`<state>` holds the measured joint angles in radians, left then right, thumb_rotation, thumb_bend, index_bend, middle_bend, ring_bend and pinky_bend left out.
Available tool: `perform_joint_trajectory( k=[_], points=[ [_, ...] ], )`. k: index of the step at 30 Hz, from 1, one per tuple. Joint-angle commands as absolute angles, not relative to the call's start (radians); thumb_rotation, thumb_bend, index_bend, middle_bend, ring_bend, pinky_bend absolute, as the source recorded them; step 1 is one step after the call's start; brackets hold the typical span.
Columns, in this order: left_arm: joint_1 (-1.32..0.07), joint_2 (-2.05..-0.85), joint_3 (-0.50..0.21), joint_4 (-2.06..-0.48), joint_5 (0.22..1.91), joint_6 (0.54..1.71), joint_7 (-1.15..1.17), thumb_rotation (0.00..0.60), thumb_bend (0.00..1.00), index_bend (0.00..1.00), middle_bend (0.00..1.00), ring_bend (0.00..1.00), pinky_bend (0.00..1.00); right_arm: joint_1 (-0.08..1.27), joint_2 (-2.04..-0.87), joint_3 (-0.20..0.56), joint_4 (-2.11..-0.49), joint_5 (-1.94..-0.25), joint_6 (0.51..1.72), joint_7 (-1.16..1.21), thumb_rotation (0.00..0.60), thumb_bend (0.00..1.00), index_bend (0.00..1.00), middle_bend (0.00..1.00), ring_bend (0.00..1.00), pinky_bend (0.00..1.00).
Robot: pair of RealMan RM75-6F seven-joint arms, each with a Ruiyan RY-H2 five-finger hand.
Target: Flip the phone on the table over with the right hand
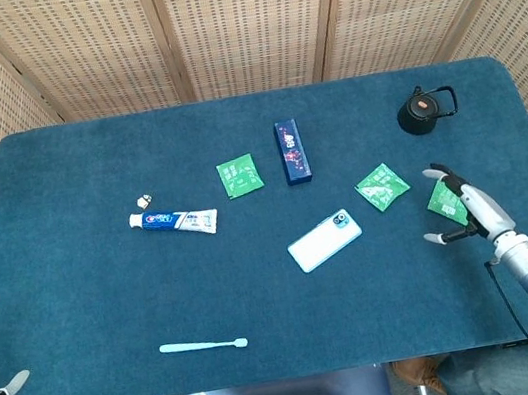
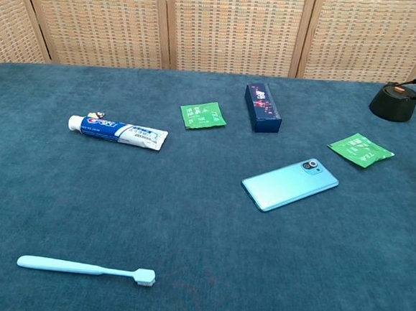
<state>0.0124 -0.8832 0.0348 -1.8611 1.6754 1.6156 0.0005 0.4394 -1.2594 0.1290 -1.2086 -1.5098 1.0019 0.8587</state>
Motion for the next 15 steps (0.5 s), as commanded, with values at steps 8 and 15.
perform_joint_trajectory(
  k=[8, 15],
  points=[
    [0.035, -0.901, 0.052, -1.848, 1.729, 1.651, 0.029, 0.6, 0.0, 0.0, 0.0, 0.0, 0.0, 0.21, -1.084, 0.059, -1.492, -1.668, 1.467, 0.21, 0.6, 0.0, 0.0, 0.0, 0.0, 0.0],
    [0.037, -0.897, 0.052, -1.844, 1.731, 1.655, 0.014, 0.6, 0.0, 0.0, 0.0, 0.0, 0.0, 0.155, -1.064, 0.036, -1.58, -1.707, 1.55, 0.055, 0.6, 0.0, 0.0, 0.0, 0.0, 0.0]
  ],
)
